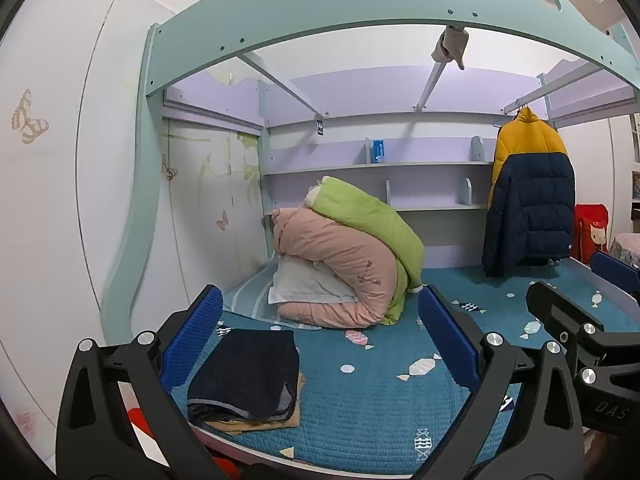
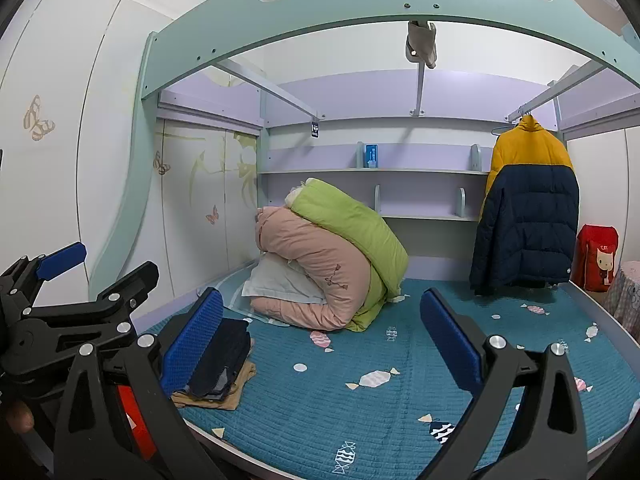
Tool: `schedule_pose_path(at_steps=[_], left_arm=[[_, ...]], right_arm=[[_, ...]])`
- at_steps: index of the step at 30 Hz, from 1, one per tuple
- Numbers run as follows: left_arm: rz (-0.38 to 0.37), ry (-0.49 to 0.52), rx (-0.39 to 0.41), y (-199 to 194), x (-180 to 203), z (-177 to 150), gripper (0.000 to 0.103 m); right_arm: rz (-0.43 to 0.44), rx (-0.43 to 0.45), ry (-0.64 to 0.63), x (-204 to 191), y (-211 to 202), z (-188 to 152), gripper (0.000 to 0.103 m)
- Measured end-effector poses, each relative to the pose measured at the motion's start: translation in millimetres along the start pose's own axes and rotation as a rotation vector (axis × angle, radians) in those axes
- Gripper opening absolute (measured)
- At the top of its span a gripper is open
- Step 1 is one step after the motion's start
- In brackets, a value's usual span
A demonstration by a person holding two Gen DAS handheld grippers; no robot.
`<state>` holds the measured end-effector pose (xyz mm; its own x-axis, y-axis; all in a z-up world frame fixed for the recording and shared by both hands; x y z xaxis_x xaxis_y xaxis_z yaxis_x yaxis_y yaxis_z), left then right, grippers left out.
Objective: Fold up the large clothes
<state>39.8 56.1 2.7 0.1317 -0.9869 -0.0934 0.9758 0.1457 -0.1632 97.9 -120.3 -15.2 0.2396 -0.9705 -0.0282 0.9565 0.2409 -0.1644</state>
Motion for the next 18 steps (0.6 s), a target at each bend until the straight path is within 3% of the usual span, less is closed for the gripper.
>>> schedule_pose_path(at_steps=[18], left_arm=[[0.021, 0.0, 0.003, -6.1, 3.0, -1.9, 0.098]], right_arm=[[-0.003, -0.005, 0.007, -2.6, 3.2, -2.2, 0.095]])
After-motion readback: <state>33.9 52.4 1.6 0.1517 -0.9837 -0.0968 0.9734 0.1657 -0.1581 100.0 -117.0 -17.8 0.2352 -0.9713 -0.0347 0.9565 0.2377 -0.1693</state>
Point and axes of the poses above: each gripper's, at about its wrist camera, not at the fingertips, and y roughly the way its jaws point, x to its right, z to its top, the point moved 8 cm from there along y, roughly the way its jaws point, and after that the axes turned 4 degrees about z, right-handed, at the moved point
